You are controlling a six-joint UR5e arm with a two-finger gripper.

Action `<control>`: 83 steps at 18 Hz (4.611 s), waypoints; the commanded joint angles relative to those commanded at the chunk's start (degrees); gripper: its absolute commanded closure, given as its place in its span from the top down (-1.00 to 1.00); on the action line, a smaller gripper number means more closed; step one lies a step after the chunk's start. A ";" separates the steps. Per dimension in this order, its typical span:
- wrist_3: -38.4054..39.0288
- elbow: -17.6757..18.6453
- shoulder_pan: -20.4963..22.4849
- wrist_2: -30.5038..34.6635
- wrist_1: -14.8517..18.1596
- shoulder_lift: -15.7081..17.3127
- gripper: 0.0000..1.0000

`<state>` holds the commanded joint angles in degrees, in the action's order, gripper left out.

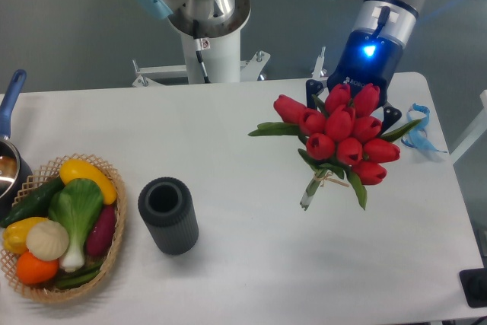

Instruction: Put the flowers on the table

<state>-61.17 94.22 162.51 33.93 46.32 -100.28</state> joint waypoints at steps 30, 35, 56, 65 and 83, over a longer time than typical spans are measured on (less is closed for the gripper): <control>-10.81 -0.26 -17.66 64.49 5.44 -7.20 -0.21; -10.90 -1.41 -21.09 74.43 5.36 -15.45 -0.21; -10.02 -5.19 -21.71 71.20 4.04 -19.43 1.00; -15.53 -5.89 -14.07 66.63 11.58 -7.84 1.00; -62.40 5.18 12.92 47.12 26.72 9.31 1.00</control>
<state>-123.57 99.40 175.42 81.04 73.04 -90.97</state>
